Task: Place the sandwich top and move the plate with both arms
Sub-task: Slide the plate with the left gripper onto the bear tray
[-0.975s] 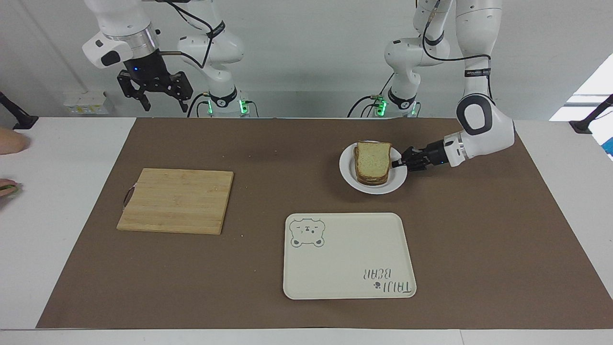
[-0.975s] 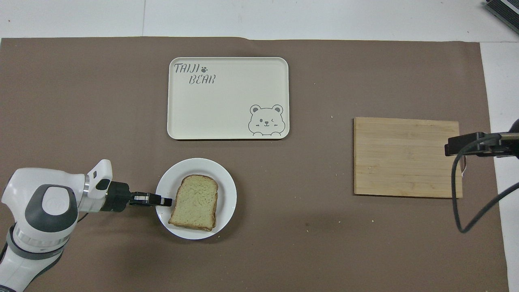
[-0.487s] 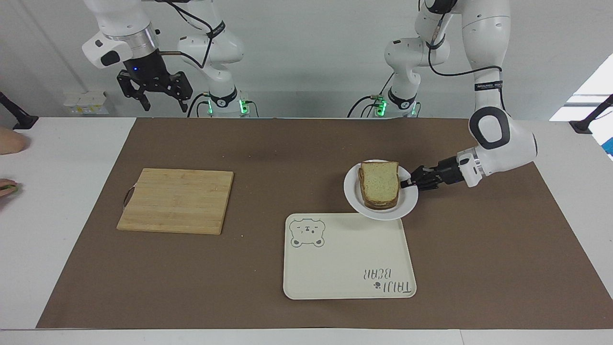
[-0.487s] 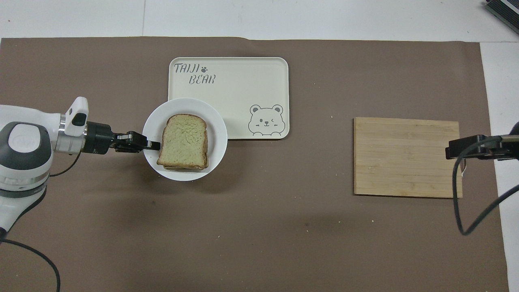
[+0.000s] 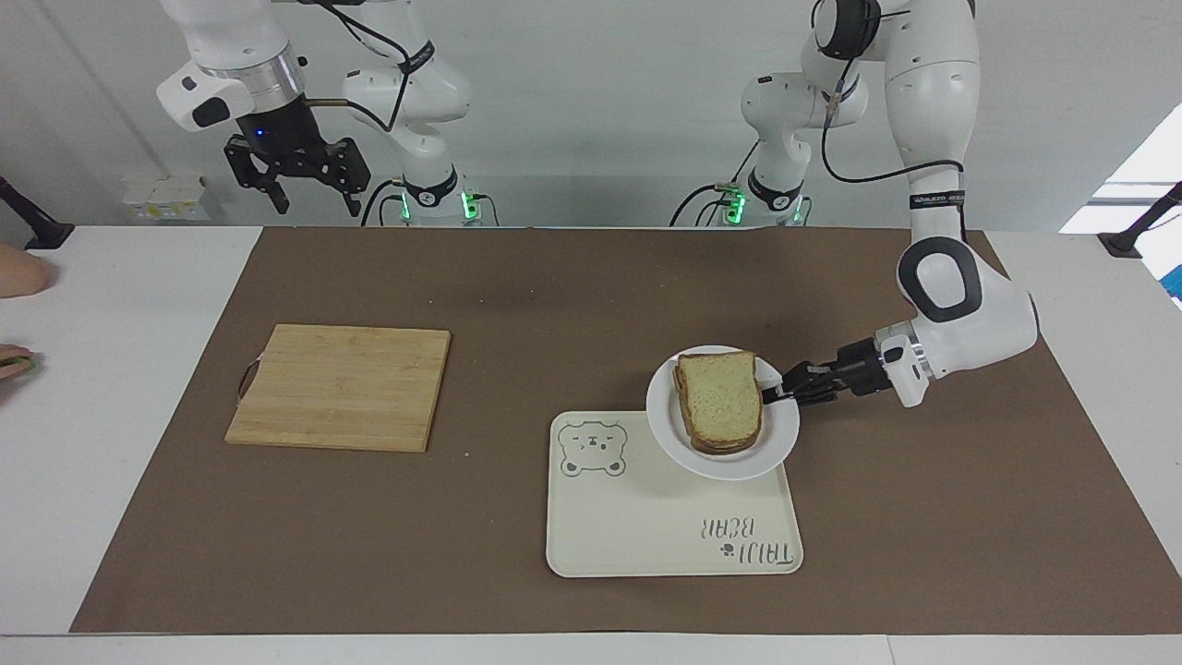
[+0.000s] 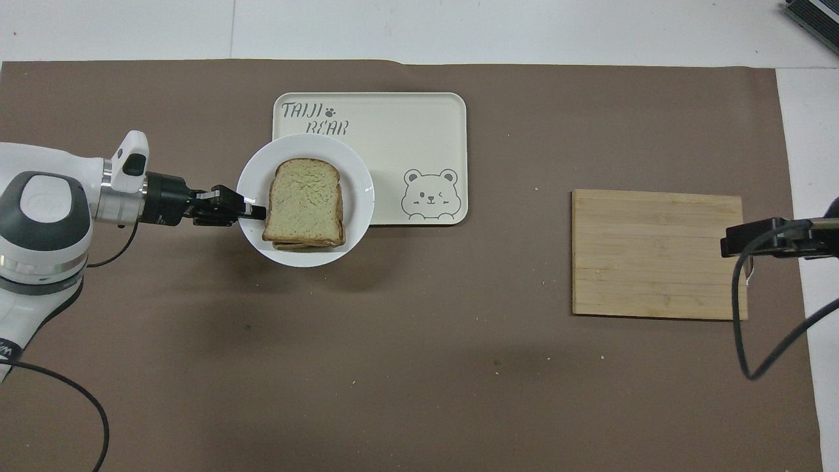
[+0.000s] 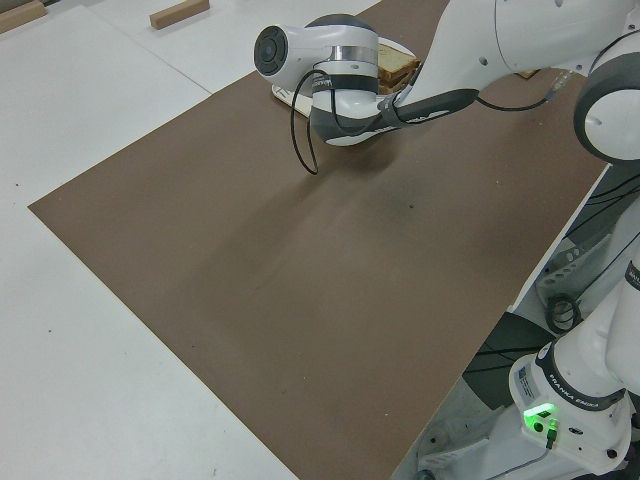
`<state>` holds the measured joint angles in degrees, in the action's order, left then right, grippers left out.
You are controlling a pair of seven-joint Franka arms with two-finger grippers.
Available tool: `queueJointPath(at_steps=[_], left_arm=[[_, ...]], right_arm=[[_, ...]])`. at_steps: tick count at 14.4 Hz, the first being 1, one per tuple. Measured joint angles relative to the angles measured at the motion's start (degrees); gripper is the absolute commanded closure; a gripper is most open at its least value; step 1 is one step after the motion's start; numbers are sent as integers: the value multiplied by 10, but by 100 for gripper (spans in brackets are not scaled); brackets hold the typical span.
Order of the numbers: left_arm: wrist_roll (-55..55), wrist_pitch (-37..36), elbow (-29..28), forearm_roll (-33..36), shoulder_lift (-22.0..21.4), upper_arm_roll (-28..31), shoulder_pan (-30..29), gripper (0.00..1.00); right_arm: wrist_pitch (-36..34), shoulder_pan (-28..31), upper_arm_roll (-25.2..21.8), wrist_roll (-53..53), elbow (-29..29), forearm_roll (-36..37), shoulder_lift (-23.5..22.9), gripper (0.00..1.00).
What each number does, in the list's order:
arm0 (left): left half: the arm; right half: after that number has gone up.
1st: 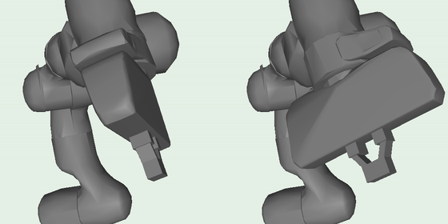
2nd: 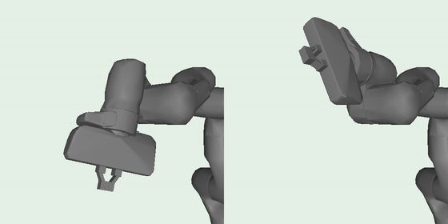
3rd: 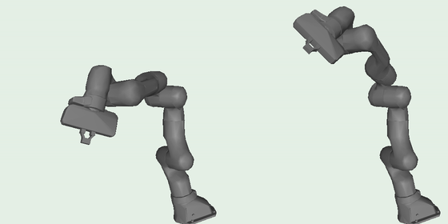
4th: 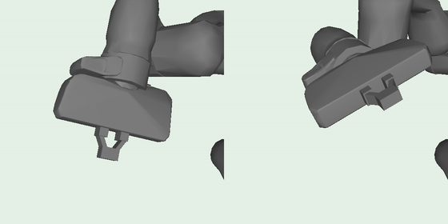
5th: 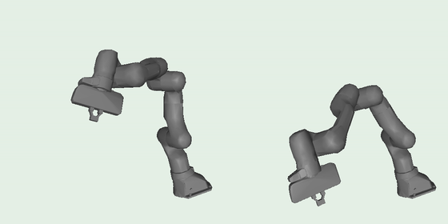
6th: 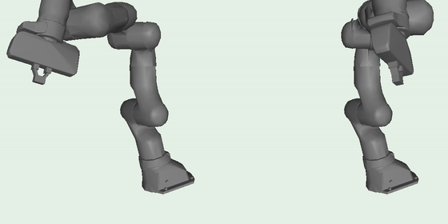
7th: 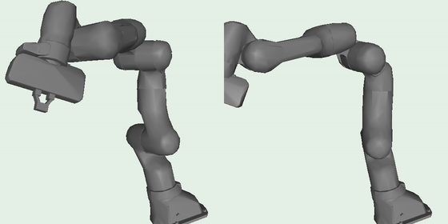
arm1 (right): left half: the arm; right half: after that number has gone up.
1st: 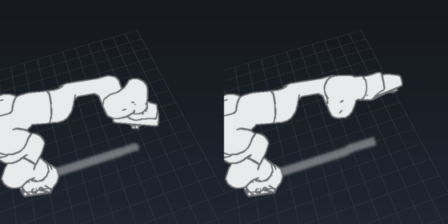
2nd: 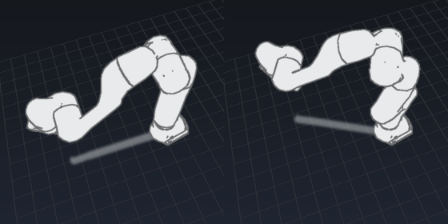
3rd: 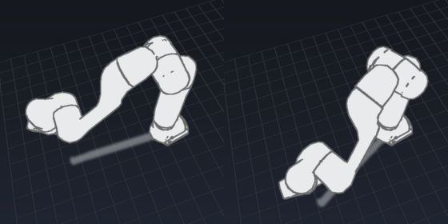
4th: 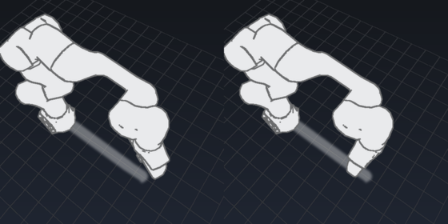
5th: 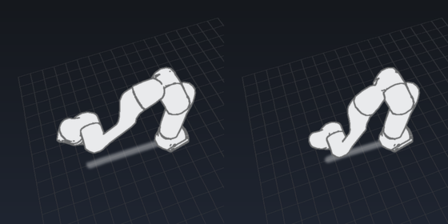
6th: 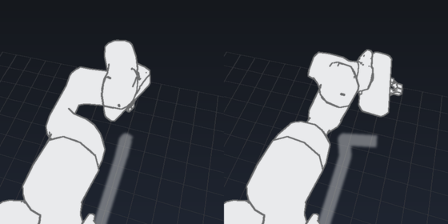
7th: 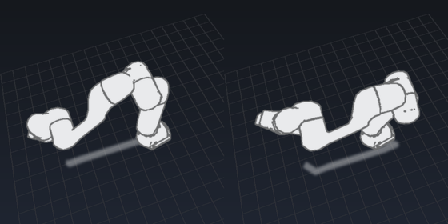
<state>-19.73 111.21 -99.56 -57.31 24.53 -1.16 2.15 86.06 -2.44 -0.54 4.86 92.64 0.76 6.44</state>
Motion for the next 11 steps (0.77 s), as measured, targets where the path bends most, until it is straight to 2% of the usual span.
queueJointPath(at_steps=[4,7,11], left_arm=[[35,37,72,0,63,-2,22,100],[35,72,79,0,90,-4,38,100],[36,114,79,0,105,-5,60,100]], right_arm=[[0,0,0,0,0,0,0,0],[0,0,0,0,0,0,0,0],[0,0,0,0,0,0,0,0]])
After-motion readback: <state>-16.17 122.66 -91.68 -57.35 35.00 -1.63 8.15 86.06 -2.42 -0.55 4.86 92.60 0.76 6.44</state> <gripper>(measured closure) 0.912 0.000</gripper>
